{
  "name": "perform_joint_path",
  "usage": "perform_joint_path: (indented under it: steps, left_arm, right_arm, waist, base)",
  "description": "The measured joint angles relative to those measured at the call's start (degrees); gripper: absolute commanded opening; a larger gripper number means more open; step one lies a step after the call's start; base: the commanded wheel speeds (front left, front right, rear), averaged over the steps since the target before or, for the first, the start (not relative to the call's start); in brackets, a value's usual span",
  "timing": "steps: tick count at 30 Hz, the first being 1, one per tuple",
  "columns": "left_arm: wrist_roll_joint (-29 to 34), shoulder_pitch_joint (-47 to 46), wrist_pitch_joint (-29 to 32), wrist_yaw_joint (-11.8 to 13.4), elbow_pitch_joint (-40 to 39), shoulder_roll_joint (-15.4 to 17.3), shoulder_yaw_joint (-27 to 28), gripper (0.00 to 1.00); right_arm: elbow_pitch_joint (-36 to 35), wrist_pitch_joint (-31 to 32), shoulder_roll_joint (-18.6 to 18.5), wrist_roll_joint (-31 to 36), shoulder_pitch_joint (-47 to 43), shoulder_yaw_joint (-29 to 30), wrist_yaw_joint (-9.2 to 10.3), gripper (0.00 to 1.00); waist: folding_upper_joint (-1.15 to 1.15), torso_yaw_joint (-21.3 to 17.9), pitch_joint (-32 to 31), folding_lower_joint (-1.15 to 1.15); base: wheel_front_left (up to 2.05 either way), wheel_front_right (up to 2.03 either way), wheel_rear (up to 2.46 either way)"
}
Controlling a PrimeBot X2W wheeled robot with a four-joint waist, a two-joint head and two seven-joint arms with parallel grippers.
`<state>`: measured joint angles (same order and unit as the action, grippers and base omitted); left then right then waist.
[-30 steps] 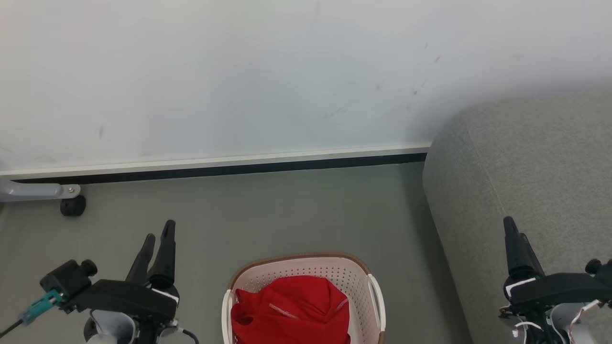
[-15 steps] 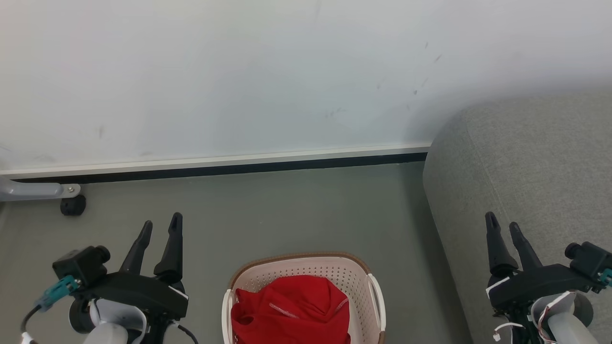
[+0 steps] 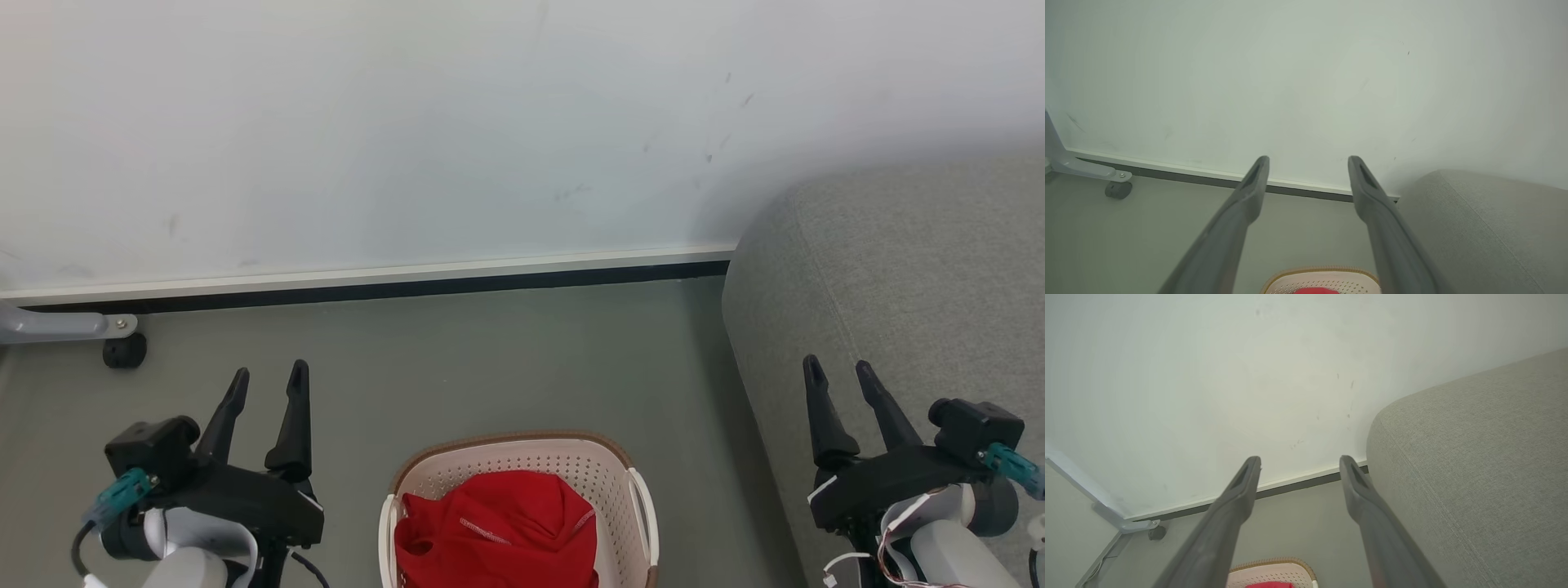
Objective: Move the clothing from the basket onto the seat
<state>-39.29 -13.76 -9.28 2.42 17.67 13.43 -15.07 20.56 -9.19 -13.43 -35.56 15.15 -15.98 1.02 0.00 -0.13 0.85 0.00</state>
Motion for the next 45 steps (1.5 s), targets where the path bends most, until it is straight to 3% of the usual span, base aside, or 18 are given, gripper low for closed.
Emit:
perform_joint_path:
  steps: [24, 45]
  left_arm:
    - [11.7, -1.9, -4.2, 3.6, 2.7, 1.4, -2.4, 1.0]
    - [10.6, -2.2, -2.4, 3.7, 4.4, 1.0, -1.6, 1.0]
  right_arm:
    - [2.6, -5.1, -1.4, 13.5, 3.2, -5.6, 1.56, 1.0]
    - [4.5, -5.1, -1.2, 11.3, 3.2, -4.9, 0.81, 1.0]
  waist:
    - [0.0, -0.1, -0.1, 0.0]
    - [0.0, 0.2, -0.2, 0.0]
  base:
    - [0.0, 0.0, 0.0]
    - [0.0, 0.0, 0.0]
